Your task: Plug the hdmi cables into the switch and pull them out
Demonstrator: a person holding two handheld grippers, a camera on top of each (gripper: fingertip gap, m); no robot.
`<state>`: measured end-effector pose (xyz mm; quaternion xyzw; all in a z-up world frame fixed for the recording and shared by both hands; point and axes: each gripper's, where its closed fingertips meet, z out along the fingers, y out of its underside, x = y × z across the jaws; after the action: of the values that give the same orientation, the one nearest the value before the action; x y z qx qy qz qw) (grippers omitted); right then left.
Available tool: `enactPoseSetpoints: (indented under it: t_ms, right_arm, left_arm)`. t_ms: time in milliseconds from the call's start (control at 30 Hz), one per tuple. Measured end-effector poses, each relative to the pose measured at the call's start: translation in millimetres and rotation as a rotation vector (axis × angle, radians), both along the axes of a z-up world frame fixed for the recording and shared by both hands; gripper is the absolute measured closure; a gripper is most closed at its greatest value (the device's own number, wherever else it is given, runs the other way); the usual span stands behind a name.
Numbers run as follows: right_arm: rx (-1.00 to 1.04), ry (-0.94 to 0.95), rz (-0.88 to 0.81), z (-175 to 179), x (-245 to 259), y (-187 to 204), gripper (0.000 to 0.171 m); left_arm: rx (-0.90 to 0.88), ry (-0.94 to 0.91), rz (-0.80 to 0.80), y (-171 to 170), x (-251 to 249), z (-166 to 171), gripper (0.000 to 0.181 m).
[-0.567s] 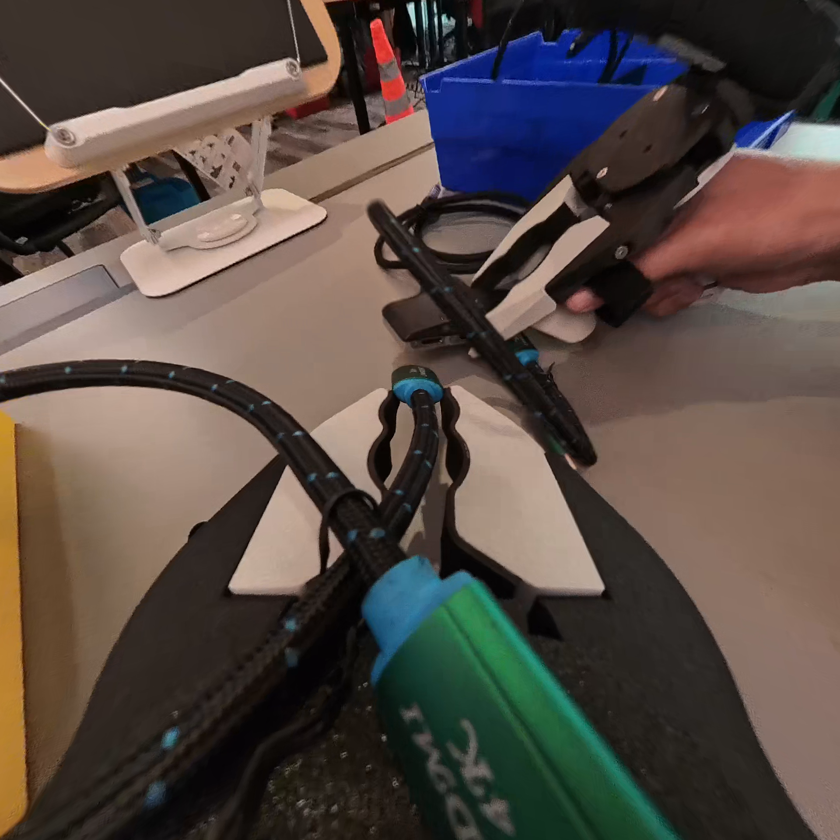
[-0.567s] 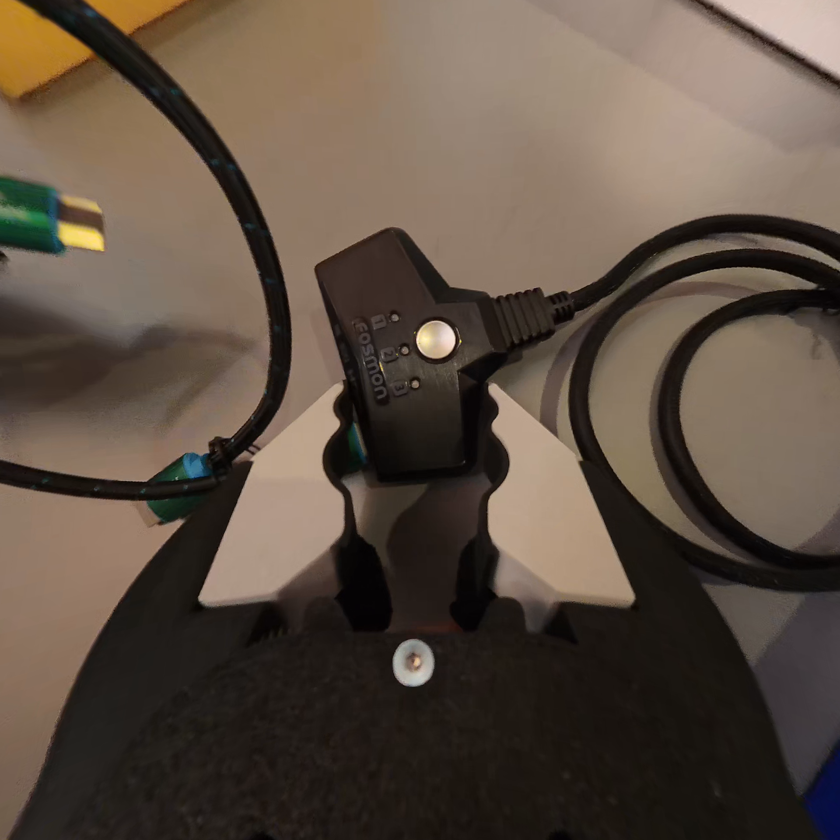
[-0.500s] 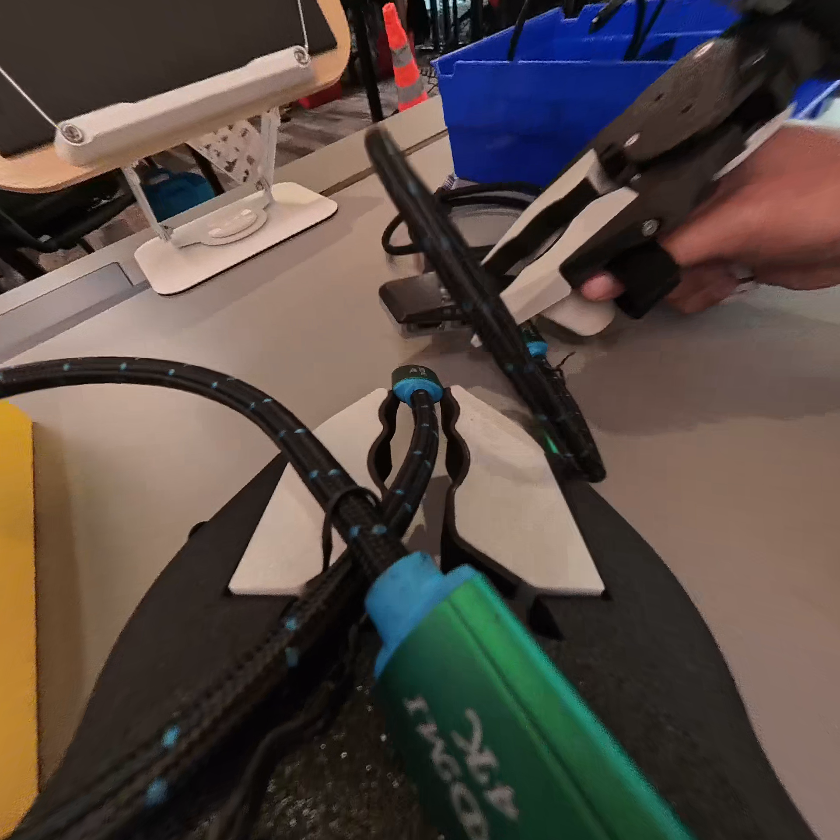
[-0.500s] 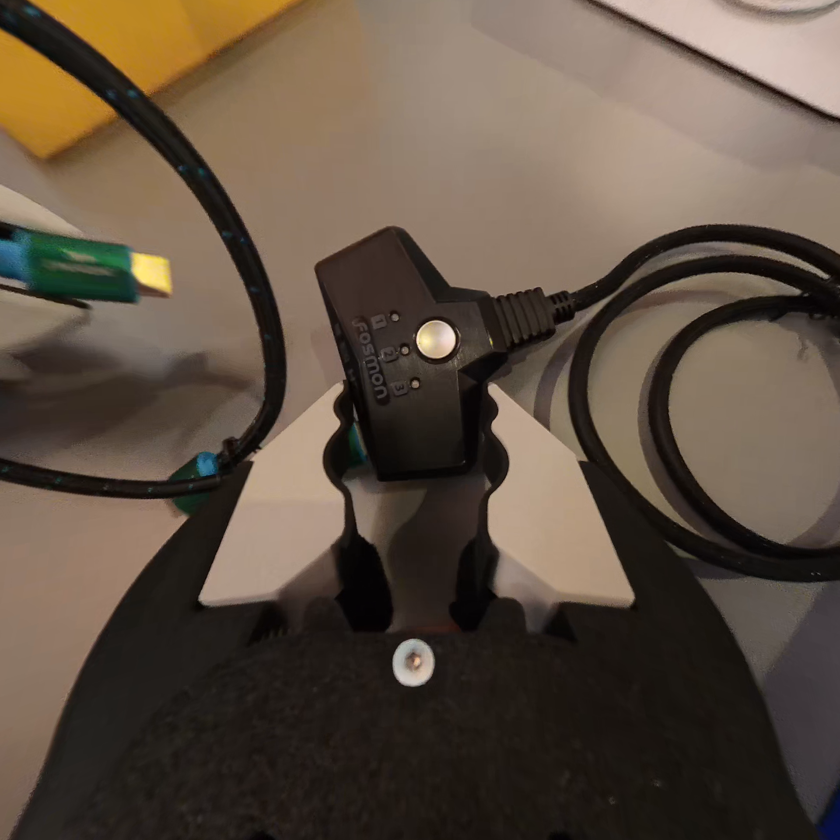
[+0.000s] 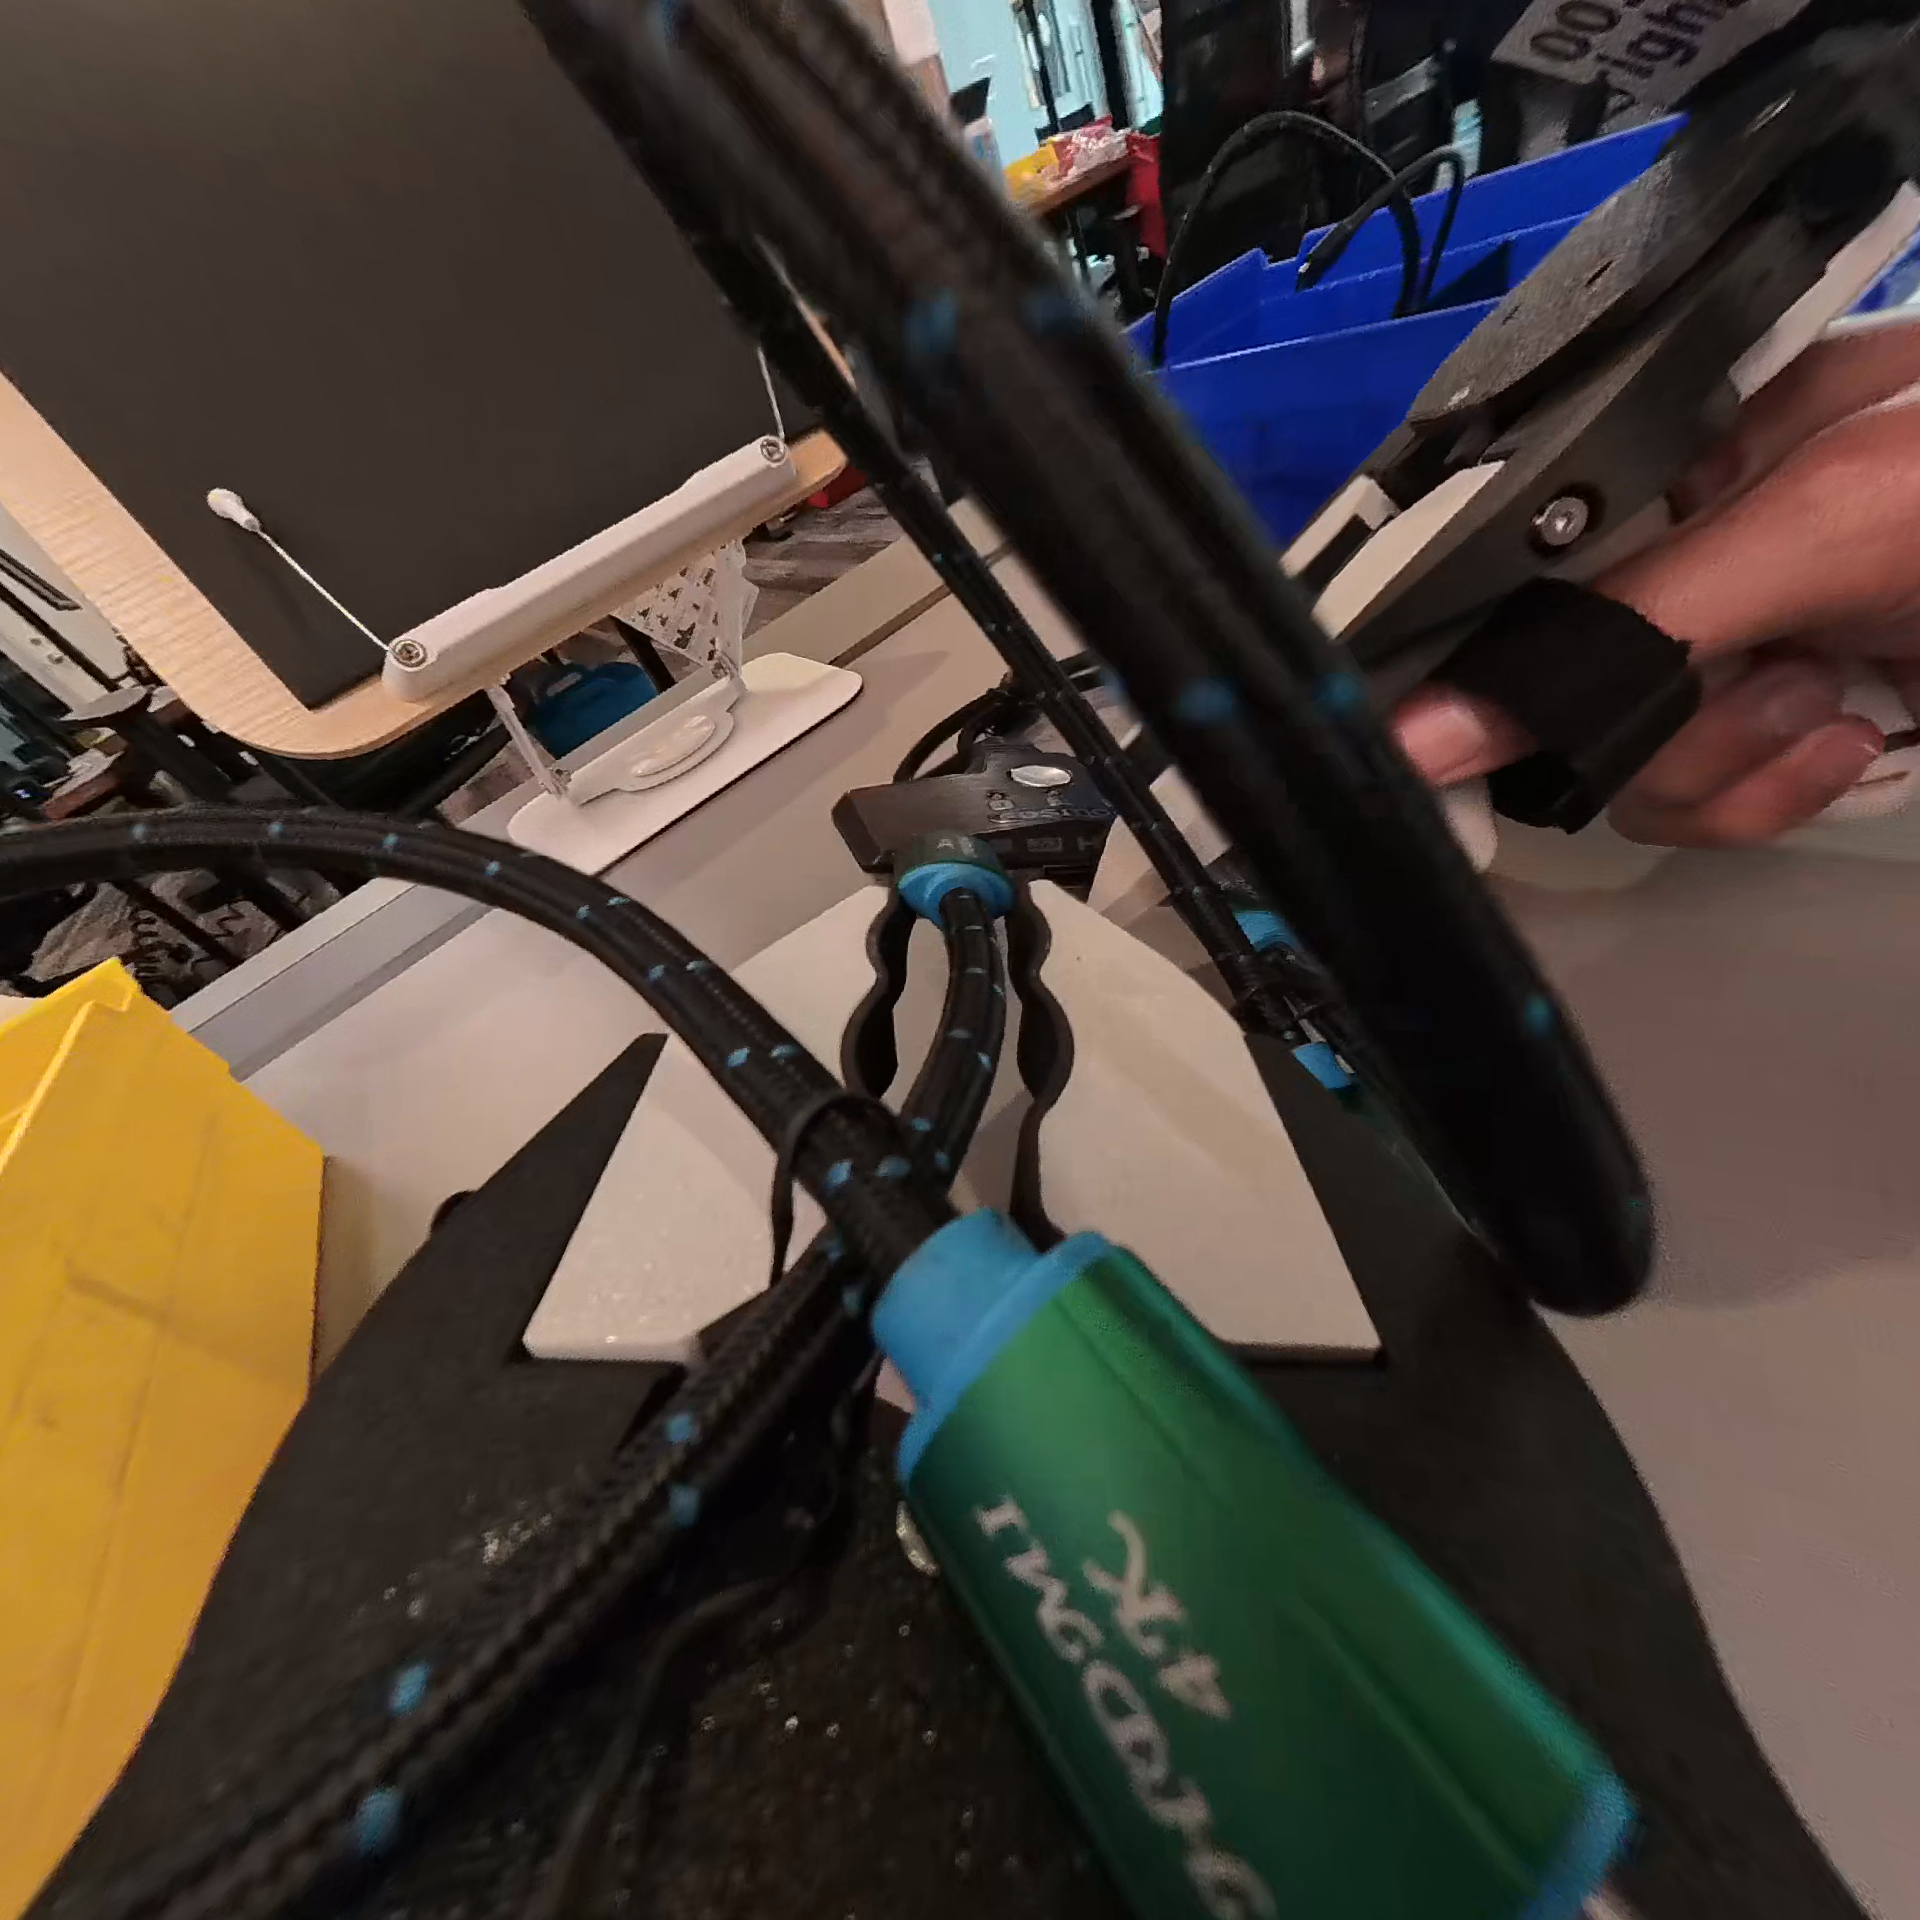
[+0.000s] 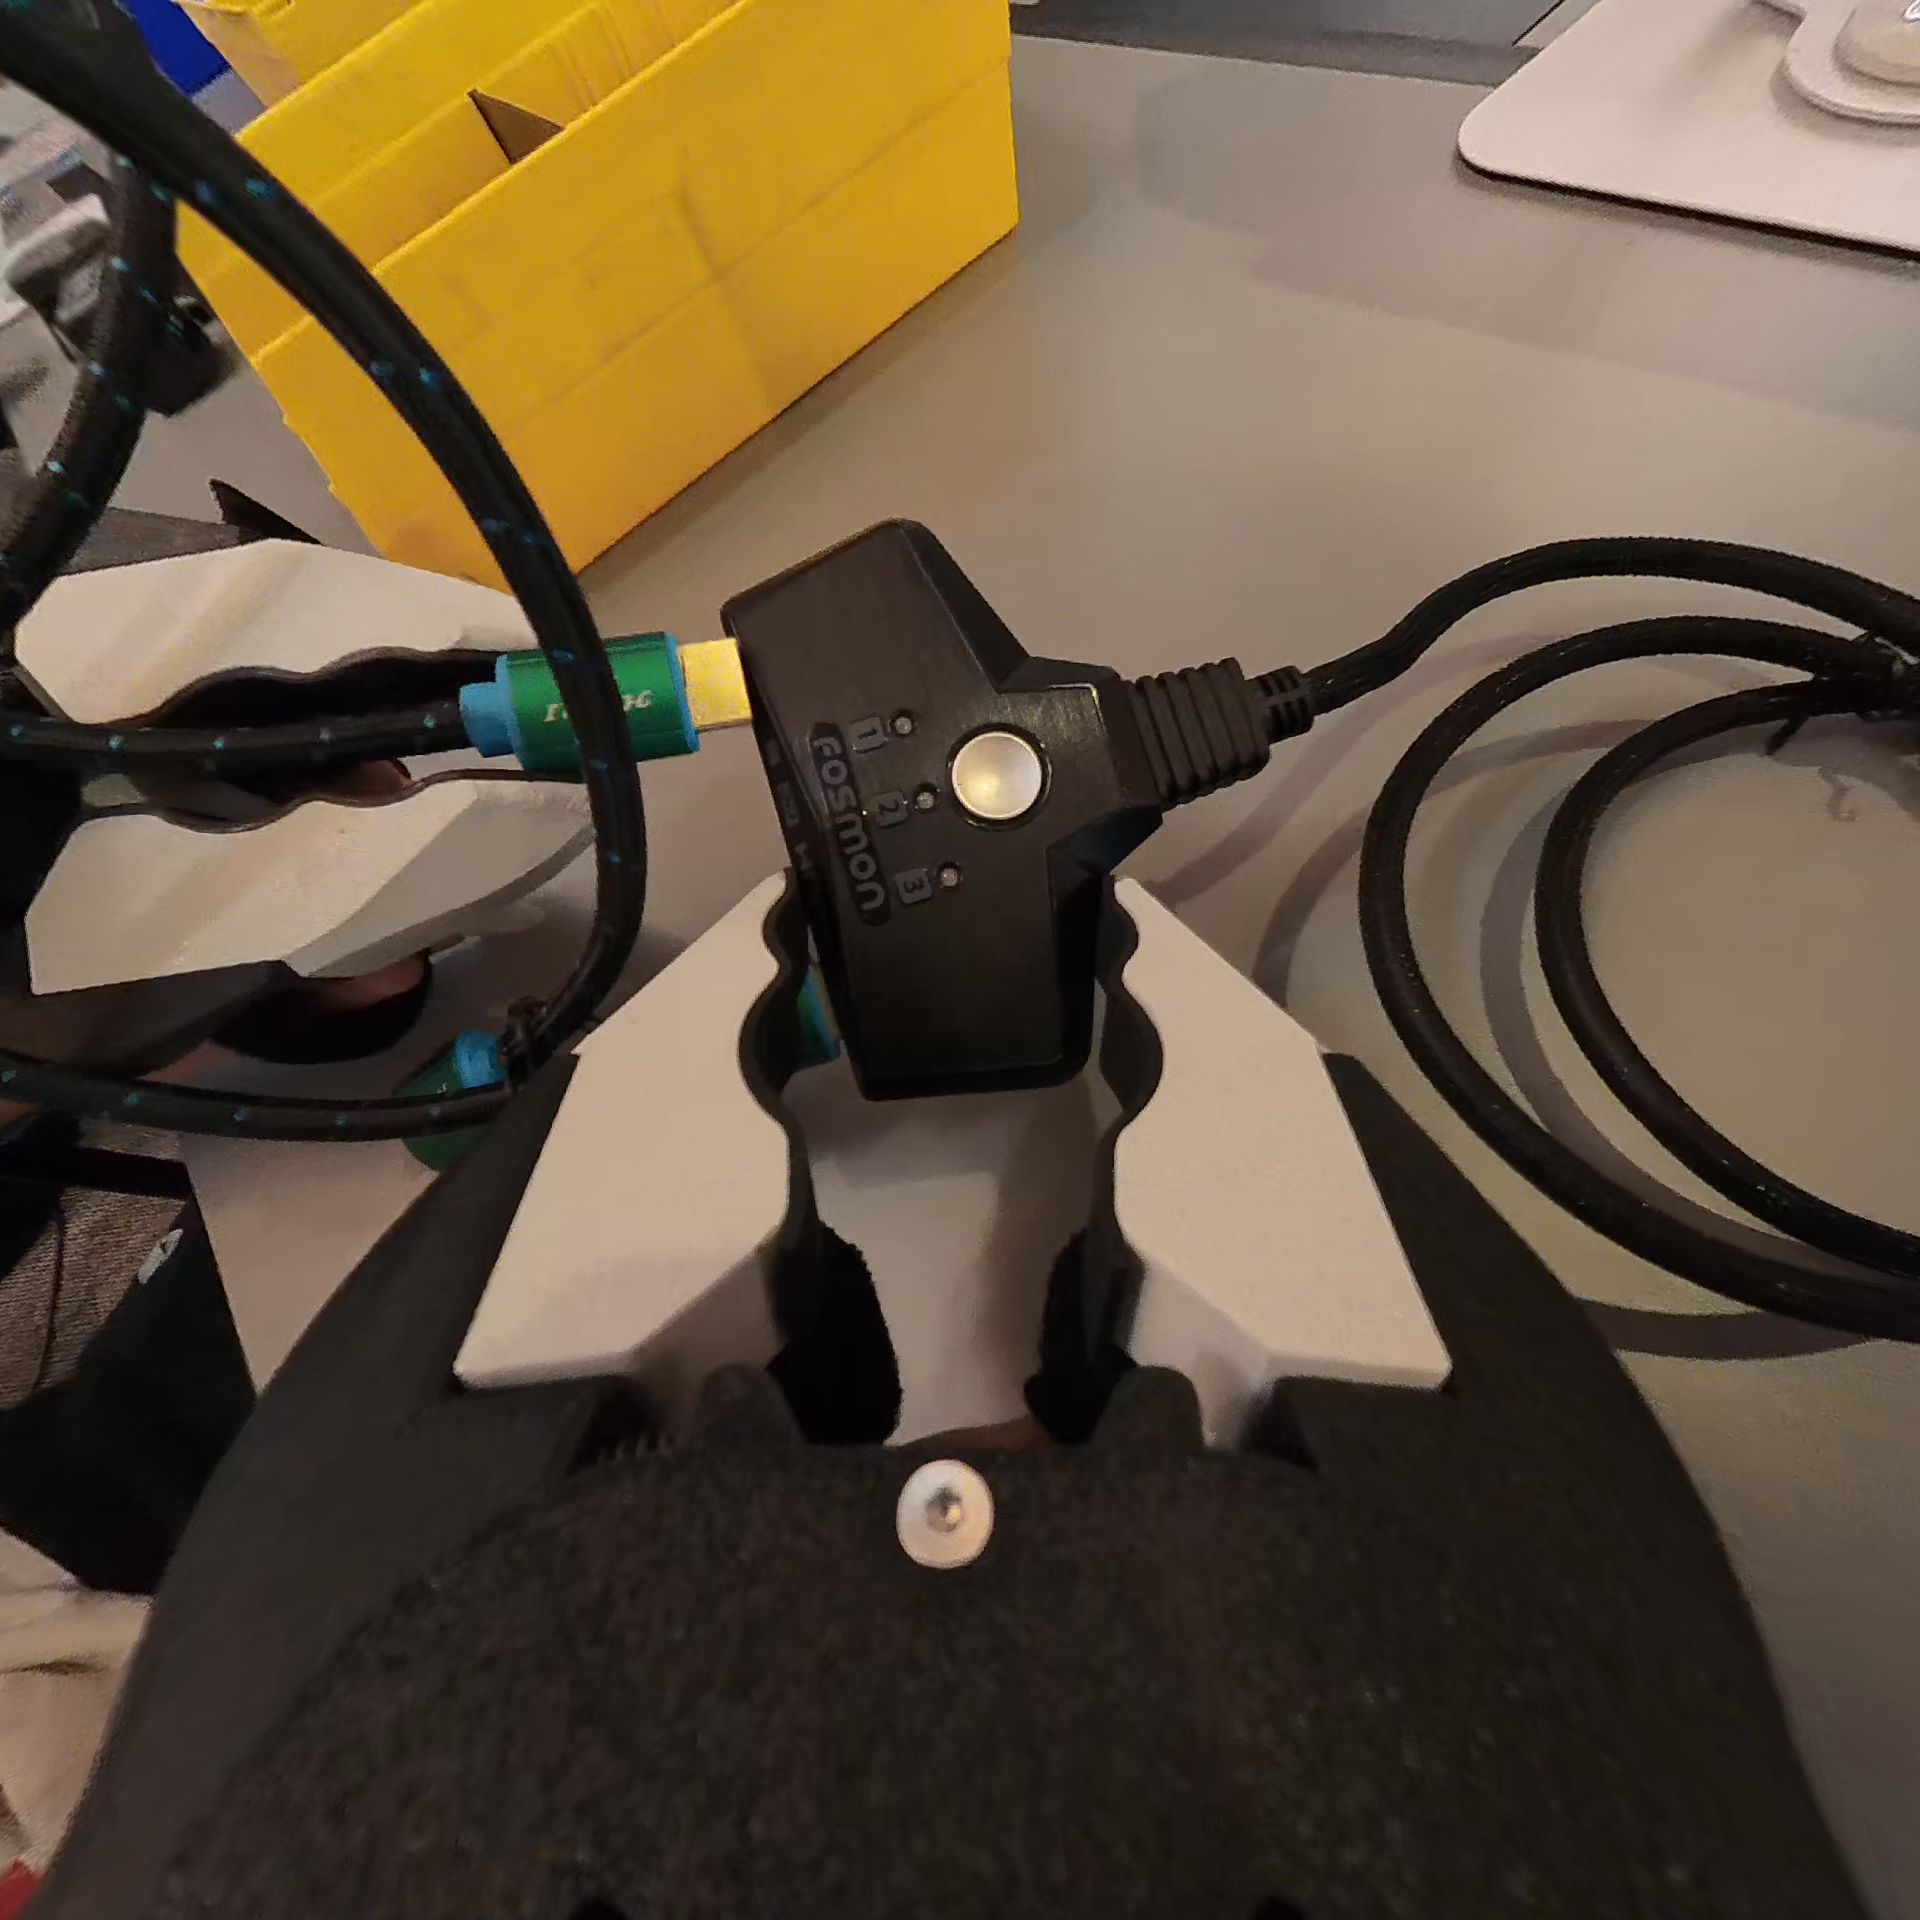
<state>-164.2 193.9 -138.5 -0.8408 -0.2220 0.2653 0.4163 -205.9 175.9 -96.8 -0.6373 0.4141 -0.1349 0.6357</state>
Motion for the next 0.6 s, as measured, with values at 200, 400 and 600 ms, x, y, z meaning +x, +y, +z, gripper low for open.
enactPoseSetpoints:
  t_ms: [200, 400, 600]
  right_arm:
    - [-0.006, 0.077, -0.018, 6.7, -1.4, 1.0, 0.116]
    - [-0.013, 0.094, -0.019, 5.9, -1.3, 0.6, 0.116]
    - [0.001, 0.095, -0.027, 7.3, -2.1, 1.6, 0.116]
  left_arm:
    - [-0.038, -0.064, 0.001, -0.8, 0.3, 2.4, 0.162]
    - [-0.073, -0.129, 0.013, 1.4, -1.5, 3.3, 0.162]
    - [-0.068, -0.125, 0.012, -0.1, -0.3, 2.4, 0.163]
